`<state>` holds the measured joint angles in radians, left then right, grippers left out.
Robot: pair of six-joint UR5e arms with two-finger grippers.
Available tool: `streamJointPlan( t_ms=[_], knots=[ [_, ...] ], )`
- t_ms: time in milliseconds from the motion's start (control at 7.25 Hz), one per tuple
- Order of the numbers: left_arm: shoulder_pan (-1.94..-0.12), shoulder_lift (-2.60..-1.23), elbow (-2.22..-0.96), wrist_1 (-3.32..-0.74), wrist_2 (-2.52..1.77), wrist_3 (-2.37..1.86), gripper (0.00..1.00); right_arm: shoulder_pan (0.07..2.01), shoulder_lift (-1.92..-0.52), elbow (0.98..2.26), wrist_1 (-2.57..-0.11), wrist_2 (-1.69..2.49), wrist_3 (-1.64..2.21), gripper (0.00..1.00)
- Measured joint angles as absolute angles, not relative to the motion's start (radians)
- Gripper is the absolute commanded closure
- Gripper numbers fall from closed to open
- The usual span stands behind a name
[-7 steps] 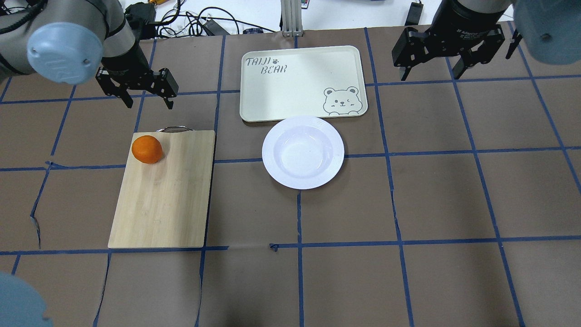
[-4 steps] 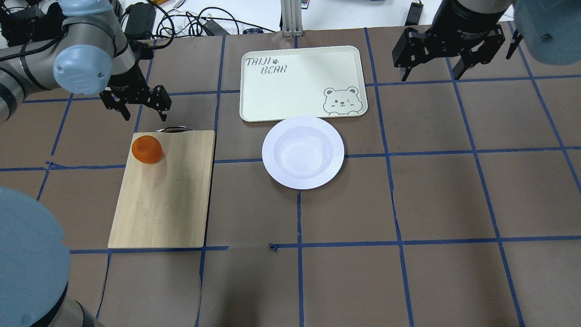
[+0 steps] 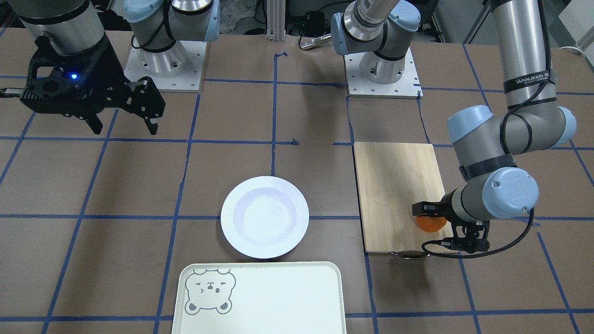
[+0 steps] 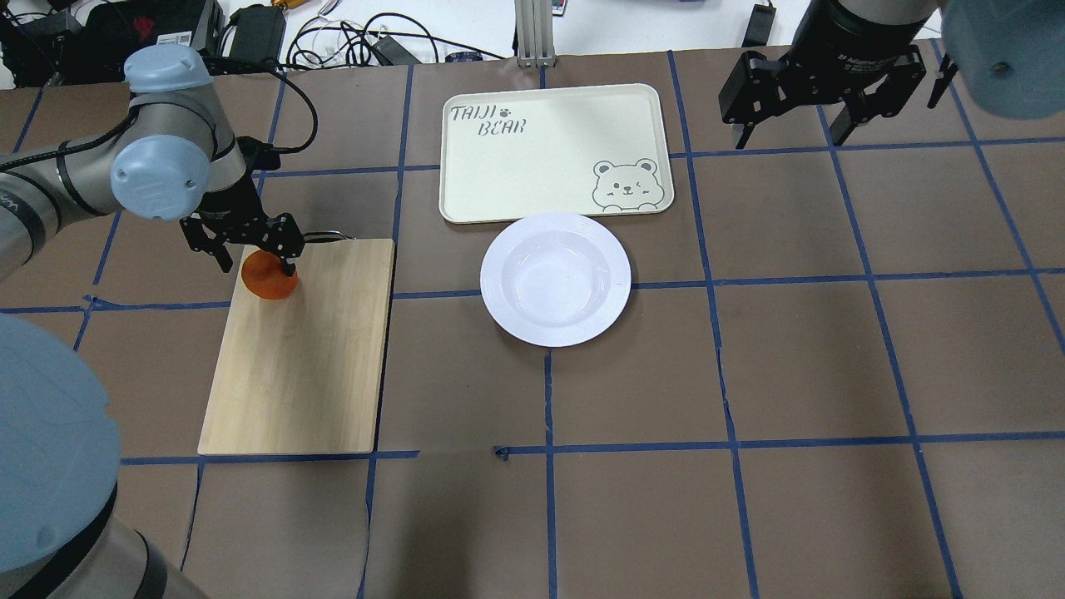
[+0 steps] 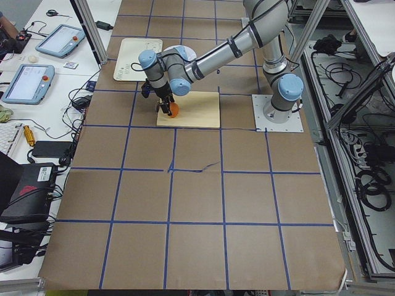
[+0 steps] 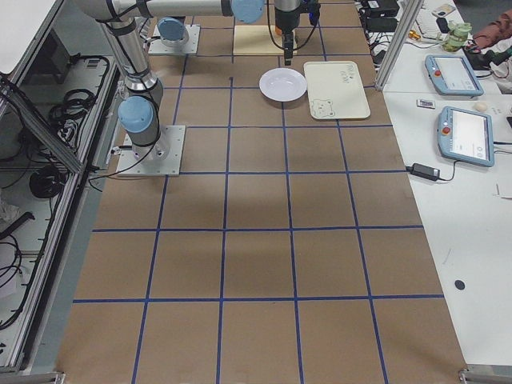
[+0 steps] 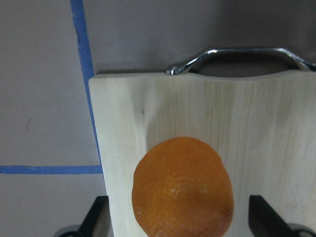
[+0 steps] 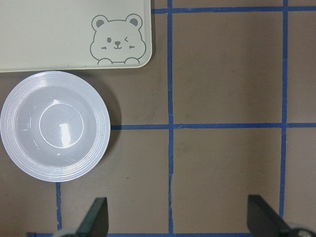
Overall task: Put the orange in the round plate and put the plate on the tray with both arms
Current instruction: 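Lower the left gripper onto the orange on the cutting board and grasp it, then lift the orange with the left gripper and carry it over the white plate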
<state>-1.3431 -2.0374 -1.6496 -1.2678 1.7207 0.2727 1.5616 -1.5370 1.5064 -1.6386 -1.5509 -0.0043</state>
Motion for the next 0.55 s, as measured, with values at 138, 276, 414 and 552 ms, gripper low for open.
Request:
streamJointPlan(
  t_ms=[138, 276, 414, 552],
  knots=[
    [-1.34, -2.04, -1.658, -1.266, 1.716, 0.277, 0.69, 1.562, -1.537, 1.506, -1.639, -1.551, -0.004, 0.0],
    [-1.338, -2.04, -1.663, -1.264, 1.714, 0.278, 0.88, 1.562, -1.537, 1.506, -1.64, -1.551, -0.004, 0.0],
    [-1.338, -2.04, -1.662, -1.263, 1.713, 0.276, 0.95, 1.561, -1.537, 1.506, -1.641, -1.551, -0.003, 0.0],
    [-1.337, -2.036, -1.654, -1.263, 1.705, 0.271, 0.96, 1.561, -1.537, 1.506, -1.642, -1.551, -0.003, 0.0]
  ],
)
